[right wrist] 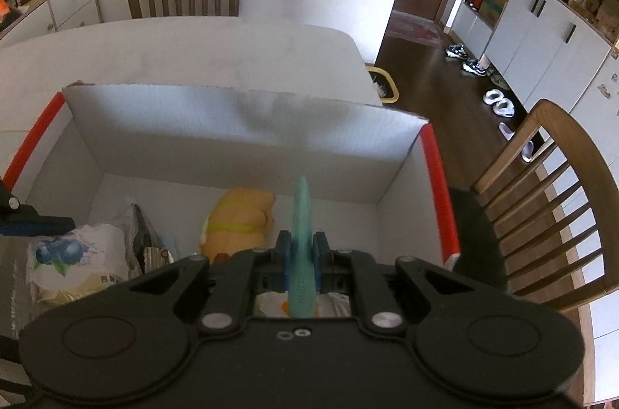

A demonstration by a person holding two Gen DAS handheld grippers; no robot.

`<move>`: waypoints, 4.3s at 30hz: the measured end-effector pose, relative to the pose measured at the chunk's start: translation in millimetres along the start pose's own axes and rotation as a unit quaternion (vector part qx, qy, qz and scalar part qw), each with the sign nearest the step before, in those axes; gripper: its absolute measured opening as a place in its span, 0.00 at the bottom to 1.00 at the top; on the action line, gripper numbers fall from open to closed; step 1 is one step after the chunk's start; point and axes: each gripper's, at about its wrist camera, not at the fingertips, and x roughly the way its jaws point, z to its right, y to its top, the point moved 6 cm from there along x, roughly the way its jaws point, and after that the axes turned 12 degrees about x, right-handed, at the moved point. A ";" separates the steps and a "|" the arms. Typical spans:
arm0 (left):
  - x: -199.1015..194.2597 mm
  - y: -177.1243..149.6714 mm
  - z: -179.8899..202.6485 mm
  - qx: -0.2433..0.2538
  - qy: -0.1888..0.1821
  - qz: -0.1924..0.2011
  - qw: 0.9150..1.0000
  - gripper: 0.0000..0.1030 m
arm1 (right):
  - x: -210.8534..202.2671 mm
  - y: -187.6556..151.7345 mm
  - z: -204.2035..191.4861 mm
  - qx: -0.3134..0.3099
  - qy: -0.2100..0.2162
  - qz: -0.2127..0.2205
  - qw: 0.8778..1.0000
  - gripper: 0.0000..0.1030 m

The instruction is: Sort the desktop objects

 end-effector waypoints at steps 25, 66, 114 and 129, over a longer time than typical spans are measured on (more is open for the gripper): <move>10.0 -6.4 -4.0 -0.042 -0.037 -0.016 0.998 0.68 | -5.4 -7.5 10.6 0.027 0.039 -0.027 0.999 0.24; -77.1 -25.4 -22.9 -0.111 -0.048 0.084 0.989 0.82 | -111.0 -11.9 -5.0 0.054 0.074 0.023 0.996 0.57; -175.6 -122.7 -36.4 -0.166 -0.035 0.164 0.972 1.00 | -211.2 -85.5 -91.8 0.129 0.049 0.118 0.983 0.99; -165.6 -154.3 -34.1 -0.178 -0.034 0.140 0.973 1.00 | -210.0 -106.5 -110.2 0.140 0.045 0.107 0.983 0.99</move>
